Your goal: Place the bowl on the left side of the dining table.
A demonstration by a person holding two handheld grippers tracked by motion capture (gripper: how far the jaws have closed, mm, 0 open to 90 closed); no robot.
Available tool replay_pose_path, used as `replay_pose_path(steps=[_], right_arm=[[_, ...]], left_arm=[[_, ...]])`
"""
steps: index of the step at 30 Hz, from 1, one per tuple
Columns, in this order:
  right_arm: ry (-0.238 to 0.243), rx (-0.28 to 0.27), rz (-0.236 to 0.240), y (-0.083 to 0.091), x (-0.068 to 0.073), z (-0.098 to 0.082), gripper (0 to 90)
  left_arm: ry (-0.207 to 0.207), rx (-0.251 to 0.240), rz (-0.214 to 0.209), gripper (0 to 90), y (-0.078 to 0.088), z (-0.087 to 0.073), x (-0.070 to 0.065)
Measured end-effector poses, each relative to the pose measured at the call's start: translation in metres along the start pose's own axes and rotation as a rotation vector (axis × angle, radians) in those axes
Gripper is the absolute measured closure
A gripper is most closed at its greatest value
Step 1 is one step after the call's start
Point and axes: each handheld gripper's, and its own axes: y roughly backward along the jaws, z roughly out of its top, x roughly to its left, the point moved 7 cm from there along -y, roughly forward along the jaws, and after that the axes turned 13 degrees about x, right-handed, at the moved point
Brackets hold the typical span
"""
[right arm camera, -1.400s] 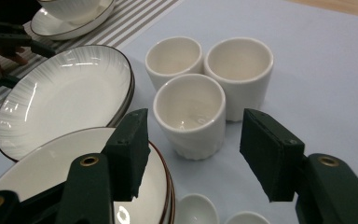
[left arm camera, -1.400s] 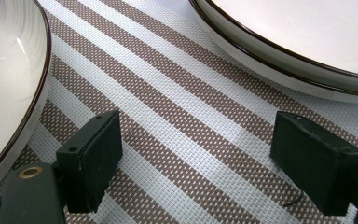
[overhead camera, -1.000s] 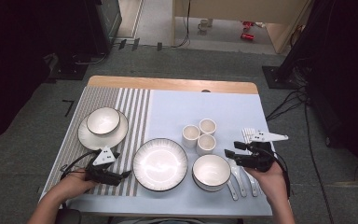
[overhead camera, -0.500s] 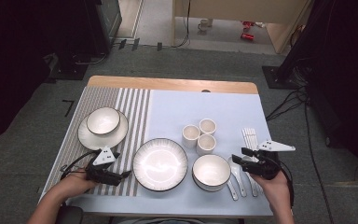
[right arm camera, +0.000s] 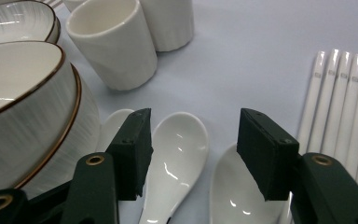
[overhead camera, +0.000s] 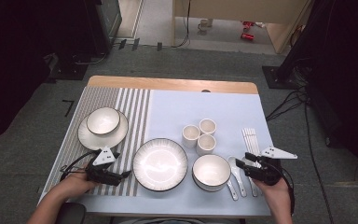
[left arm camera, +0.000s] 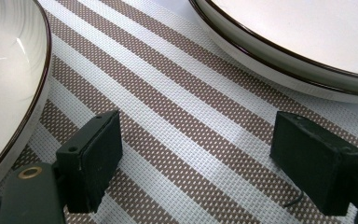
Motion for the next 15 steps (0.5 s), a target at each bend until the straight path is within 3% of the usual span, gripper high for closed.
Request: replay_pose_path(steps=[15], right_arm=[[-0.036, 0.023, -0.019, -0.001, -0.009, -0.019, 51.7]], left_arm=[[0.001, 0.000, -0.001, 16.5, 0.000, 0.000, 0.000]])
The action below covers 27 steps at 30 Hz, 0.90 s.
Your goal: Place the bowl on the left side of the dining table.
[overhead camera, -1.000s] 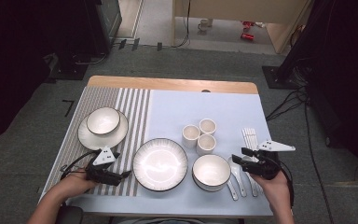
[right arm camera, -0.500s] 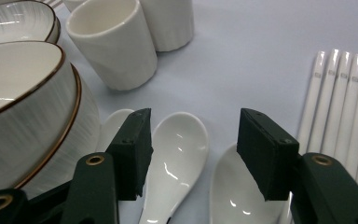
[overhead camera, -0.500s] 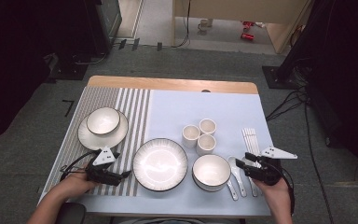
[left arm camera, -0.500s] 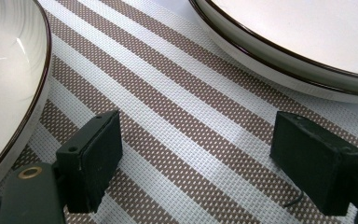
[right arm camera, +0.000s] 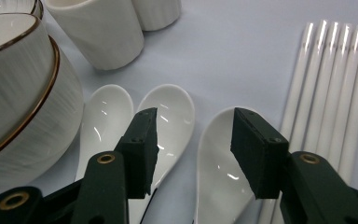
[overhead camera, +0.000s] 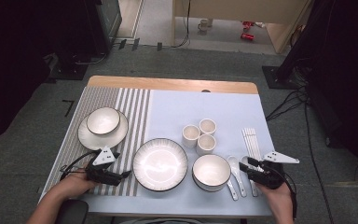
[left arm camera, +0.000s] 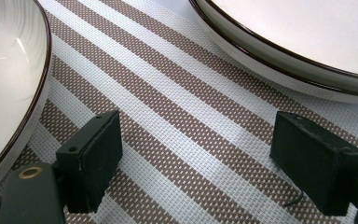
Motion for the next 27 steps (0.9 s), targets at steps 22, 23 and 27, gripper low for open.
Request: replay_pose_path(steps=[22, 23, 27], right_arm=[[-0.034, 0.025, -0.041, 0.000, -0.014, -0.015, 57.6], [-0.033, 0.026, -0.042, 0.001, -0.015, -0.015, 57.6], [-0.039, 0.026, -0.047, 0.001, -0.016, -0.017, 57.3]], left_arm=[[0.003, -0.001, -0.006, 16.5, 0.000, 0.000, 0.001], [0.003, -0.001, -0.006, 16.5, 0.000, 0.000, 0.001], [0.003, -0.001, -0.006, 16.5, 0.000, 0.000, 0.001]])
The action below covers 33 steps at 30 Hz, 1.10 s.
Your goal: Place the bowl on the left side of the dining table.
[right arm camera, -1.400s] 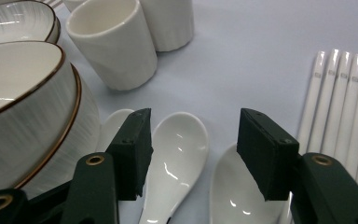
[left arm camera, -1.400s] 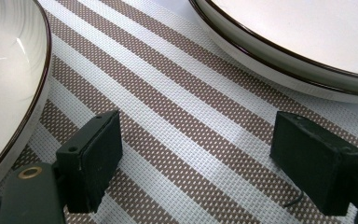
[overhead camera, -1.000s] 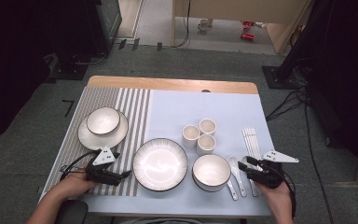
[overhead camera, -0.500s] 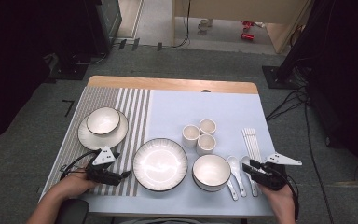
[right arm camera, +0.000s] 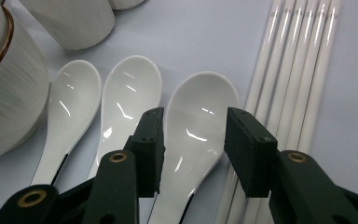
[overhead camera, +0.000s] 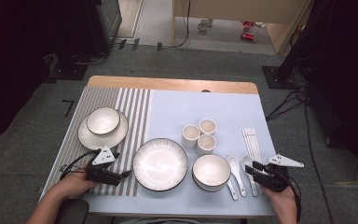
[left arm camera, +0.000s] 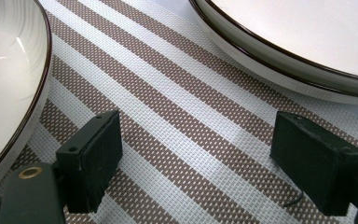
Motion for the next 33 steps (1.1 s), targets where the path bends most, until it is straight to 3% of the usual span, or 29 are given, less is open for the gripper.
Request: replay_pose_path(steps=[33], right_arm=[[-0.004, 0.033, -0.039, -0.0038, 0.0005, -0.0039, 54.1]], left_arm=[[0.000, 0.000, 0.000, 16.5, 0.0000, 0.0000, 0.0000]])
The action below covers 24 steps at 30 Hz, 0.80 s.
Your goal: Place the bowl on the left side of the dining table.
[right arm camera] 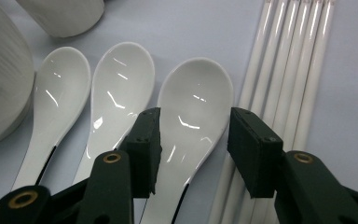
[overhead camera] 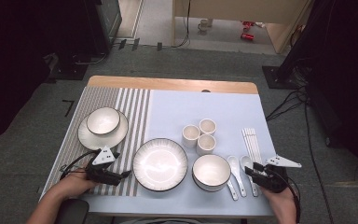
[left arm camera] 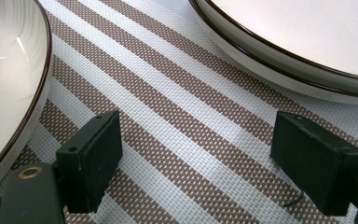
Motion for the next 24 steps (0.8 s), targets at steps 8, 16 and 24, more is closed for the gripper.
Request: replay_pose_path(steps=[8, 16, 24], right_arm=[[0.031, 0.024, -0.017, -0.004, 0.005, 0.000, 54.9], [0.037, 0.046, -0.026, -0.006, 0.007, -0.002, 57.9], [0.052, 0.058, -0.079, -0.007, 0.011, -0.001, 63.2]], left_arm=[[0.001, -0.001, -0.001, 16.5, 0.000, 0.000, 0.000], [0.001, -0.001, -0.001, 16.5, 0.000, 0.000, 0.000], [0.000, -0.001, -0.001, 16.5, 0.000, 0.000, 0.000]])
